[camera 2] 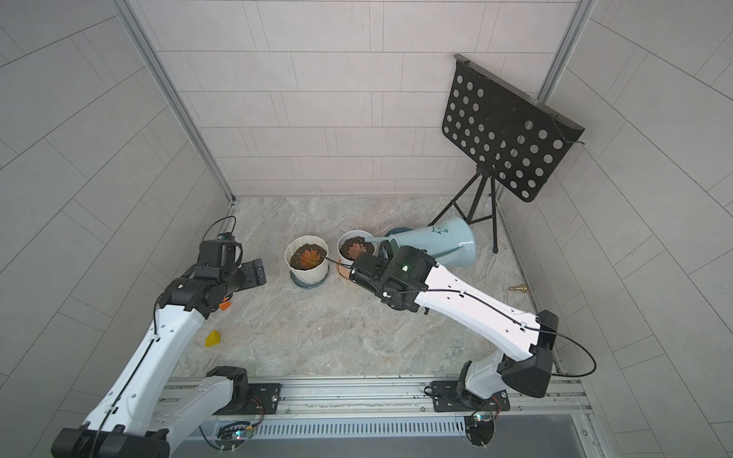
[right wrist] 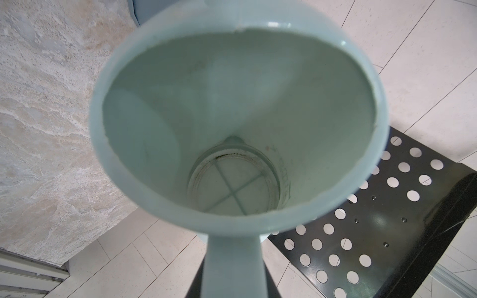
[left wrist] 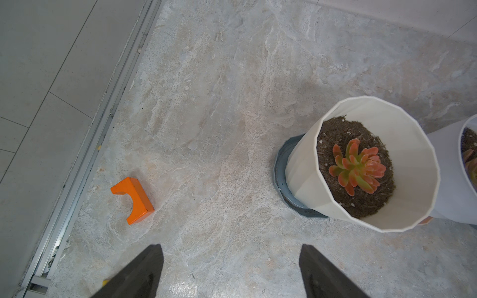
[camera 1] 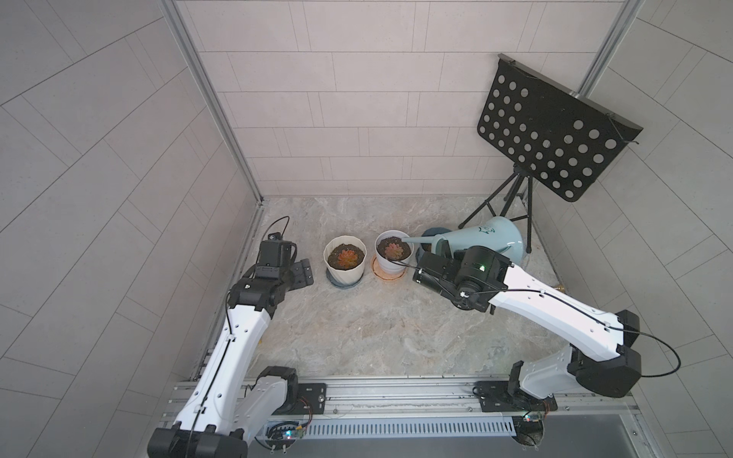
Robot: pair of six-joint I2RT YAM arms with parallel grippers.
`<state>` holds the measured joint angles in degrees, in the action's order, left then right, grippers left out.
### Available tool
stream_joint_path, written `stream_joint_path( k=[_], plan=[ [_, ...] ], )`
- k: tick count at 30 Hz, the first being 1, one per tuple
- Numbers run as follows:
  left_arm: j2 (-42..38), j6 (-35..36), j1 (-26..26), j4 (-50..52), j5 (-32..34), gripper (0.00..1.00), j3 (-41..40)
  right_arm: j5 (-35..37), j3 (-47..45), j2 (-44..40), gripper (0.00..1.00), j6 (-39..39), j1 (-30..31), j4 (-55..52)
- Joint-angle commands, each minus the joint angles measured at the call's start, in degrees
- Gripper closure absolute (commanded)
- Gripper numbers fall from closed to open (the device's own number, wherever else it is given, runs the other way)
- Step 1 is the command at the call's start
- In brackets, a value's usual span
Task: Water the succulent around the soil edge
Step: Water the soil of the potted plant with water.
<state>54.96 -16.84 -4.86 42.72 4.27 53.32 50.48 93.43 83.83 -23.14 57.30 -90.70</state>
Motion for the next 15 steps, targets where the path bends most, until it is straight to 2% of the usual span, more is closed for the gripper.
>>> stream_joint_path(
  k=[1, 15],
  plan=[
    [-1.0, 0.9, 0.4, -0.4, 0.1, 0.10, 0.3, 2.8, 1.7, 0.7, 1.00, -2.4, -0.5, 0.0],
    [-1.1, 0.9, 0.4, -0.4, 0.2, 0.10, 0.3, 3.4, 4.9, 3.7, 1.00, -4.2, -1.7, 3.5]
  ],
)
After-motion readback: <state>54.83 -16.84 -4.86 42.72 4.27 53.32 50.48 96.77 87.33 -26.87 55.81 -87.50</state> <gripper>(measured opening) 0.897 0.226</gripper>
